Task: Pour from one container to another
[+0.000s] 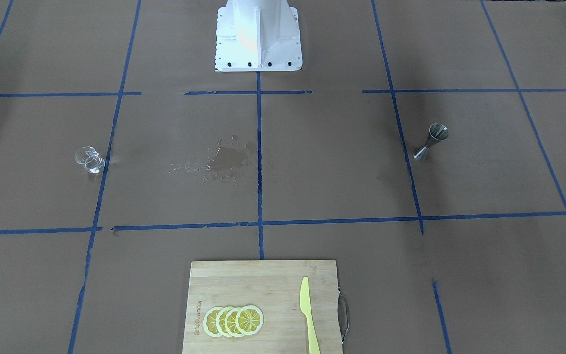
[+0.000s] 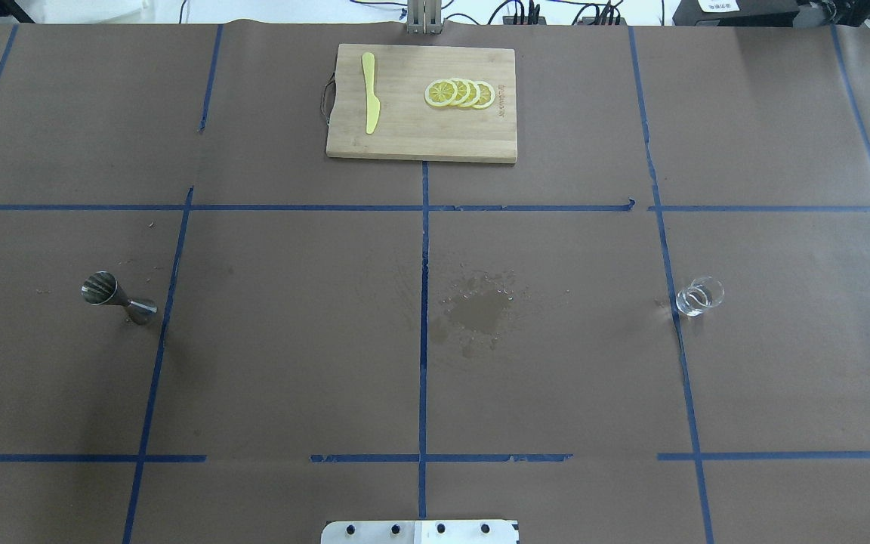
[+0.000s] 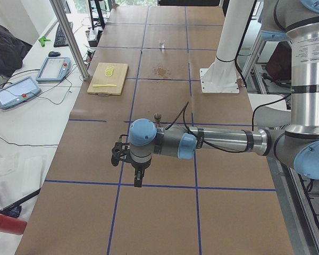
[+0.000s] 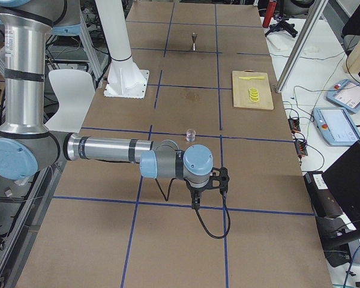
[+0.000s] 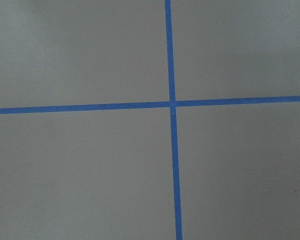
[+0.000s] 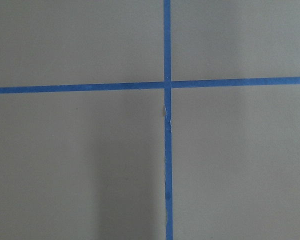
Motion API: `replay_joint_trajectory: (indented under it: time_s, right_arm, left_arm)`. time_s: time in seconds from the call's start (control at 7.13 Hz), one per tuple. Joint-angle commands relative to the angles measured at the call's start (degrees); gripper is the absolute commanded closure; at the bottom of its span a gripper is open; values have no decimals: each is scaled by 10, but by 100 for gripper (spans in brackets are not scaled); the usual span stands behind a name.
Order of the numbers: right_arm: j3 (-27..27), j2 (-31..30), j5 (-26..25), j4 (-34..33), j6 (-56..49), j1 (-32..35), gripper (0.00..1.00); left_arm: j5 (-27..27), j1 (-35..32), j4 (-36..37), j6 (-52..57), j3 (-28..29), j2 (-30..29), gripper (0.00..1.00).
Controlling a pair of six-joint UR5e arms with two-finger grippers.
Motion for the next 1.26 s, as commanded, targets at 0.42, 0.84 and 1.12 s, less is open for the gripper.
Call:
replay_joint_trajectory:
  time_s: [0.42,0.84,1.12]
  right_arm:
    - [4,1,0,0,1,0,0]
    - [9,9,-6,0,1,0,0]
    - [10,5,-1,0,1,0,0]
  left_arm:
    - [1,63,-89,-17,-49,-2,0]
    - [56,223,-92,-287,-240,21,0]
    - [117,268,-212,-439,-330,106,1]
